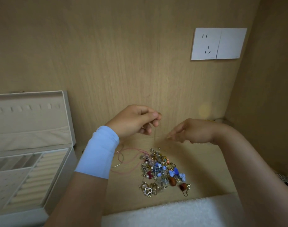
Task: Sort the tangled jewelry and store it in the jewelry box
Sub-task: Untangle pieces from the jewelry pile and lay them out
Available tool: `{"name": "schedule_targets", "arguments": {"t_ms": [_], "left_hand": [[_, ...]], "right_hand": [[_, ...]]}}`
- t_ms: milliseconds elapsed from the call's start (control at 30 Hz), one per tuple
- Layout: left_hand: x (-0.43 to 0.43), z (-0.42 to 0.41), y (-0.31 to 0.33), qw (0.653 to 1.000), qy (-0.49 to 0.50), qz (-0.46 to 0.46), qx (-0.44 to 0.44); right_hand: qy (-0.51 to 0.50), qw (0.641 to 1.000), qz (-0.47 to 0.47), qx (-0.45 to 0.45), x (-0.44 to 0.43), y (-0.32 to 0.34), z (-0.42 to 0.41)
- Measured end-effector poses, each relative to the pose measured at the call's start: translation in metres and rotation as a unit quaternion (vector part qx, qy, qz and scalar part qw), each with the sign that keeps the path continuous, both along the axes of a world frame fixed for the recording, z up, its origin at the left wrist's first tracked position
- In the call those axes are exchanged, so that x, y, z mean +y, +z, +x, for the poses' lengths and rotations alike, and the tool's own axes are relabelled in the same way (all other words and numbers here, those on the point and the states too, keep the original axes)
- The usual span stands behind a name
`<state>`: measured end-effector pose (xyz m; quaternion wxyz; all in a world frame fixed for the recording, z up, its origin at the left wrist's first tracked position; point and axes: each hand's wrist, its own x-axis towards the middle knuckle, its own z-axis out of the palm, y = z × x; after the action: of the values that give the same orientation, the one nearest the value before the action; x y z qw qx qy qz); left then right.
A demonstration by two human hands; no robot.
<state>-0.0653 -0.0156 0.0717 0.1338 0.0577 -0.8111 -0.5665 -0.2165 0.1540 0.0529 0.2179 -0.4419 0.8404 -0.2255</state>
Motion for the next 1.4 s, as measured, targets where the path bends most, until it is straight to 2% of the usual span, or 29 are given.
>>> {"name": "schedule_targets", "arguments": {"t_ms": [67, 133, 200, 267, 400, 567, 700, 800, 967, 1133, 1233, 1400], "left_hand": [[0.013, -0.006, -0.001, 1.000, -0.009, -0.002, 0.018], [0.020, -0.011, -0.001, 0.999, -0.005, 0.000, 0.032], [0.020, -0.012, -0.001, 0.999, 0.002, 0.009, 0.044], [0.016, -0.011, -0.001, 0.999, 0.002, 0.019, 0.051], [0.002, -0.007, -0.003, 0.999, -0.004, 0.019, 0.043], [-0.008, -0.015, -0.017, 0.993, 0.042, -0.111, -0.005], [0.005, -0.030, -0.032, 0.977, 0.051, -0.205, -0.032], [0.016, -0.043, -0.043, 0.968, 0.062, -0.242, -0.037], [0.039, -0.081, -0.050, 0.963, 0.054, -0.259, -0.059], [0.049, -0.114, -0.065, 0.938, 0.026, -0.321, -0.125], [0.050, -0.126, -0.078, 0.923, 0.005, -0.351, -0.159], [0.044, -0.133, -0.087, 0.904, 0.006, -0.393, -0.167]], "right_hand": [[0.019, 0.990, -0.108, -0.084, -0.004, 0.001, 0.003], [0.063, 0.945, -0.215, -0.238, -0.008, 0.002, 0.010], [0.105, 0.901, -0.248, -0.339, -0.012, 0.001, 0.012], [0.118, 0.901, -0.236, -0.345, -0.013, -0.003, 0.010], [0.071, 0.917, -0.205, -0.336, -0.006, -0.006, 0.006], [0.008, 0.966, -0.110, -0.235, 0.015, -0.005, -0.007], [-0.028, 0.982, -0.048, -0.183, 0.040, -0.005, -0.024], [-0.051, 0.988, -0.011, -0.148, 0.057, -0.005, -0.037], [-0.096, 0.993, -0.002, -0.070, 0.094, -0.012, -0.065], [-0.166, 0.986, -0.003, 0.029, 0.115, -0.033, -0.082], [-0.153, 0.984, 0.002, 0.094, 0.116, -0.047, -0.087], [-0.130, 0.984, 0.009, 0.122, 0.112, -0.065, -0.091]]}}
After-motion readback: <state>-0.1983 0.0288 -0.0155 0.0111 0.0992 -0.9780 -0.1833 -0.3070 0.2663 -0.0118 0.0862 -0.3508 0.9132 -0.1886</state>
